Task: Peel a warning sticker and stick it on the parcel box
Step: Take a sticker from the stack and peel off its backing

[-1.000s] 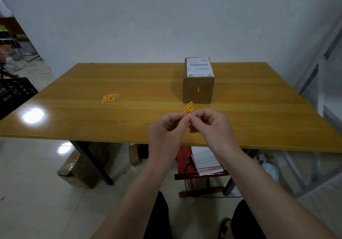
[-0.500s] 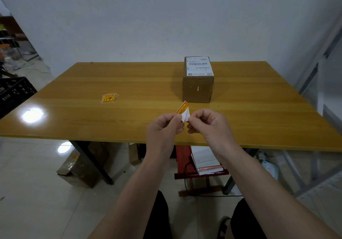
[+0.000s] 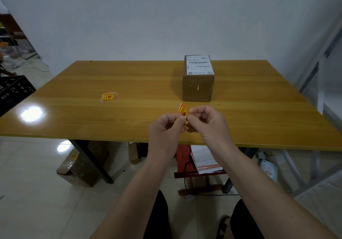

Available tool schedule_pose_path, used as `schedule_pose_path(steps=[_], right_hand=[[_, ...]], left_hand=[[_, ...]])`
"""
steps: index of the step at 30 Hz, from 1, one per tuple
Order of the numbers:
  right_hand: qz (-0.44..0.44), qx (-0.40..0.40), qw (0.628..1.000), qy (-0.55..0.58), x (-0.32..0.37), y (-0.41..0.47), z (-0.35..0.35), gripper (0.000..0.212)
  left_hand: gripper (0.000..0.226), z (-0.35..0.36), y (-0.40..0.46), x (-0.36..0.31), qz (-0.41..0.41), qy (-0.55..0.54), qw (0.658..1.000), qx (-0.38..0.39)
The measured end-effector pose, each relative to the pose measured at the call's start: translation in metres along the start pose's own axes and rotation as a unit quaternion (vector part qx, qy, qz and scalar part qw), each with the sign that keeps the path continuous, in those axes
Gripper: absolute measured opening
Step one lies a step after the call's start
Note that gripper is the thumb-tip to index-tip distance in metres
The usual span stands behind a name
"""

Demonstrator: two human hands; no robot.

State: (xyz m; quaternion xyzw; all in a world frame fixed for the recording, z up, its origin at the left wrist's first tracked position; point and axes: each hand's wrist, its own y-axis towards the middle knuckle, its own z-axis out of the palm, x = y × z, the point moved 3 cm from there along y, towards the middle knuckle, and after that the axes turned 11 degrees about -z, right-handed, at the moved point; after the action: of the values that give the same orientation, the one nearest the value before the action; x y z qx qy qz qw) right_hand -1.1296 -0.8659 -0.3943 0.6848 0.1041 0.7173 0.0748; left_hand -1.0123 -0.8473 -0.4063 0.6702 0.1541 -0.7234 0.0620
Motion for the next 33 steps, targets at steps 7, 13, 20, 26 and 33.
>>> schedule_pose_path(steps=[7,13,20,26,33], right_hand=[[0.015,-0.009,1.0,0.019,-0.0017,-0.0007,0.0006,0.026],[0.015,0.011,1.0,0.021,-0.0045,-0.0014,0.0015,0.012],[0.018,-0.002,0.999,0.04,-0.0063,-0.0008,-0.0001,0.014],[-0.002,0.023,0.999,0.024,-0.0033,-0.0043,0.003,0.027],[-0.067,0.022,0.995,-0.068,0.0006,-0.0044,0.0061,0.017]], left_hand=[[0.008,0.0003,-0.0013,-0.0011,0.029,0.005,0.999,0.014],[0.012,0.0021,-0.0012,-0.0009,0.005,-0.032,0.998,0.057],[0.011,-0.0025,0.0014,-0.0029,-0.006,-0.044,0.999,0.03],[0.008,-0.007,0.0016,-0.0038,-0.054,-0.107,0.992,0.032],[0.006,-0.0056,-0.0057,-0.0074,-0.077,-0.144,0.986,0.038]])
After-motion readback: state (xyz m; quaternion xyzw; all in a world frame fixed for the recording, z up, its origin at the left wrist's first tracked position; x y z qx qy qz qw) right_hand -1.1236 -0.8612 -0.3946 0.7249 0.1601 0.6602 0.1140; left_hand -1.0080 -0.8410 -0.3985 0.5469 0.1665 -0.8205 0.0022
